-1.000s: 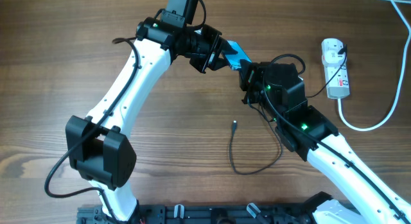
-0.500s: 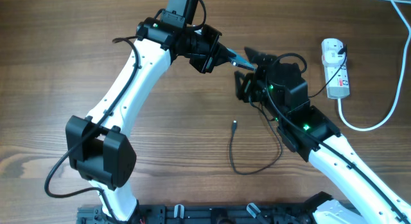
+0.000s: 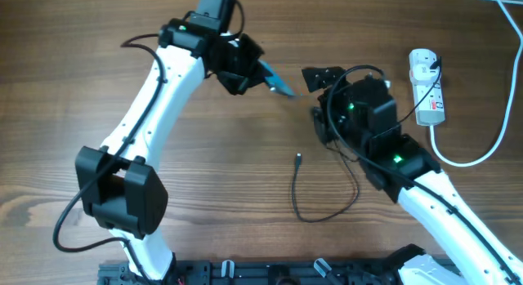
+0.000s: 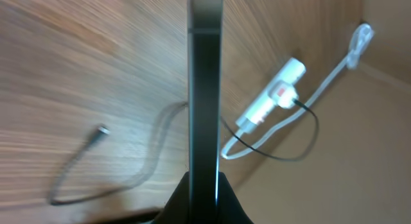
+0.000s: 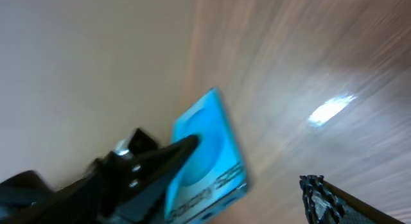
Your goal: Plug charger to phone and switch on socket
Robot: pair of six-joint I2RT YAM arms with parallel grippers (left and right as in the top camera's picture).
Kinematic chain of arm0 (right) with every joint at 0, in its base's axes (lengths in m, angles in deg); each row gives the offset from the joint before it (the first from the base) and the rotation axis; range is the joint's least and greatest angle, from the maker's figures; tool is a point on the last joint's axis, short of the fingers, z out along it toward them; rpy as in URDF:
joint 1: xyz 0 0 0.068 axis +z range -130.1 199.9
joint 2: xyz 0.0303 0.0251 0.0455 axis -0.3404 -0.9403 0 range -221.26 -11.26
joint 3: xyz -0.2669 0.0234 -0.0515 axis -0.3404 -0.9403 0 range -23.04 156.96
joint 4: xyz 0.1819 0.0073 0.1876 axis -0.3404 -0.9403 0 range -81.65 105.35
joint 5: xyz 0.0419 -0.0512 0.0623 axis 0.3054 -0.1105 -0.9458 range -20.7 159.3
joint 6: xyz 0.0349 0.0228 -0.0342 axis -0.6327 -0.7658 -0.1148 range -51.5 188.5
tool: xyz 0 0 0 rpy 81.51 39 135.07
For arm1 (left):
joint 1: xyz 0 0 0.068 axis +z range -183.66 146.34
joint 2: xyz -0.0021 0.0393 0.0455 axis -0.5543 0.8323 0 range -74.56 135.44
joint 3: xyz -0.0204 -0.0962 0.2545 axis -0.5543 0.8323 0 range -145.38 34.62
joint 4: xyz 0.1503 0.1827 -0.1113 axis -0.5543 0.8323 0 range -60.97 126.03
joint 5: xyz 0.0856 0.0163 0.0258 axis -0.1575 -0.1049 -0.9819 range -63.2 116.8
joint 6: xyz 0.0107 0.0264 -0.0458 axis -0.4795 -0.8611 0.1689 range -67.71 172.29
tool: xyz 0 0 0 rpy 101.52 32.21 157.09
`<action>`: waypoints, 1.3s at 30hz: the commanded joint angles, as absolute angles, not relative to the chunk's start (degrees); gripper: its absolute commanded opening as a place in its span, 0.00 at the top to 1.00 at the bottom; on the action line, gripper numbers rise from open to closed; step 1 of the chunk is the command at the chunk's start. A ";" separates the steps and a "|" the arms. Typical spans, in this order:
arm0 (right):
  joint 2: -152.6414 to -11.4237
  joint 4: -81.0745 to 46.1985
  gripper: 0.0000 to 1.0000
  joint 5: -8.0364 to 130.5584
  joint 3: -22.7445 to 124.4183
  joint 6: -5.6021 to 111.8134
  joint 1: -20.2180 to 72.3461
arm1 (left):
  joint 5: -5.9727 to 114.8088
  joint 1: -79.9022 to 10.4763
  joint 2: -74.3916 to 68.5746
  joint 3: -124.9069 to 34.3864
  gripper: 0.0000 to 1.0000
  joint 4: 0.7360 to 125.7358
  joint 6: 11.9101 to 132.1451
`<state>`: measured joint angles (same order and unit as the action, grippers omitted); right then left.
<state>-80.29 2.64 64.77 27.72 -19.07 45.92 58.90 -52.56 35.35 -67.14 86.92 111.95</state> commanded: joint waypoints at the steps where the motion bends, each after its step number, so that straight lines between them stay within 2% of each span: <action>1: -79.44 -3.53 0.00 58.17 28.49 -3.35 40.54 | 55.16 -48.49 33.67 -67.71 0.96 90.07 100.85; 6: -79.77 -14.89 0.00 63.68 27.90 7.42 37.48 | 43.25 -44.80 33.67 -67.71 0.96 97.47 97.20; 9: -81.30 -19.09 0.00 63.52 27.81 18.40 37.51 | 38.68 -44.65 33.78 -67.71 0.96 99.29 93.74; 13: -87.31 -19.33 0.01 53.03 27.68 30.70 37.51 | 38.44 -44.80 33.89 -67.69 0.96 99.42 85.83; 16: -94.94 -21.49 0.05 43.00 27.70 33.54 37.51 | 33.48 -44.78 33.91 -67.23 0.96 100.38 83.56; 19: -100.75 -23.31 0.01 41.51 27.70 34.33 38.80 | 28.19 -44.78 33.91 -64.67 0.96 99.90 83.69; 21: -101.80 -22.37 0.01 41.05 27.70 29.70 40.09 | 27.12 -44.69 33.93 -63.05 0.96 99.29 84.23; 23: -101.80 -21.32 0.04 41.67 27.68 25.15 41.13 | 27.14 -44.63 33.93 -61.61 0.96 98.68 84.23; 25: -101.80 -20.84 0.08 43.66 27.68 25.02 43.01 | 27.12 -44.63 33.93 -60.56 0.96 98.66 84.21; 29: -101.80 -23.00 0.10 50.87 27.88 24.82 48.28 | 27.01 -44.34 33.93 -60.41 0.96 97.78 84.26; 32: -102.09 -29.36 0.11 56.53 32.73 24.82 50.64 | 27.51 -43.36 33.93 -60.41 0.96 97.17 84.26; 35: -106.26 -42.32 0.11 66.41 43.39 22.55 51.74 | 28.74 -42.13 33.93 -60.41 0.96 97.21 84.23; 39: -112.56 -42.32 0.10 66.69 44.77 21.81 53.68 | 30.83 -41.13 33.93 -60.41 0.96 97.78 84.21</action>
